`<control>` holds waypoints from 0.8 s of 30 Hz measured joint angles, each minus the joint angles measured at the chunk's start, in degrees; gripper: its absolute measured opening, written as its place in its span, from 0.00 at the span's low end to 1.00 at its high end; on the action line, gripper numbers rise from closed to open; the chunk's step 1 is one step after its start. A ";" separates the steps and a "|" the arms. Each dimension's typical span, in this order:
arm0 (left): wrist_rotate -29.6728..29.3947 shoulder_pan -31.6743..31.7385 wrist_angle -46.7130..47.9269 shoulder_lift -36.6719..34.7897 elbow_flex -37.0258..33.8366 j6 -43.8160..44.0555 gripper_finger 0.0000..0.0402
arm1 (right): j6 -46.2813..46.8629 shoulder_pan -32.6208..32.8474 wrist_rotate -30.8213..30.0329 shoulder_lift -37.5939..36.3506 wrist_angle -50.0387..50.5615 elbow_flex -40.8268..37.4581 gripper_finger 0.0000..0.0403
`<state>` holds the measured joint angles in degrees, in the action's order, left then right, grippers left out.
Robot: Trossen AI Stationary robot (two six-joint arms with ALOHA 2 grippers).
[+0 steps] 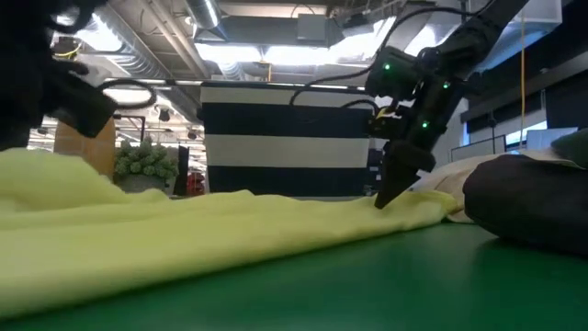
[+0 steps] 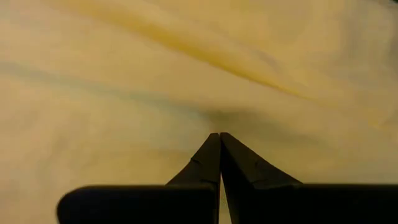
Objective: Fold laundry
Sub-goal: Fold the yellow shirt on the table
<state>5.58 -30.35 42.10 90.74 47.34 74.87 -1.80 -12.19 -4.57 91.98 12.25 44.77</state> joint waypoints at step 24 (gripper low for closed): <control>-8.66 -4.68 -1.85 0.07 0.56 -5.46 0.22 | -5.70 -6.16 17.60 -0.11 -2.18 1.22 0.02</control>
<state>-3.07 -35.03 40.25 90.80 47.90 69.41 -7.50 -18.35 13.04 91.88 10.07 45.99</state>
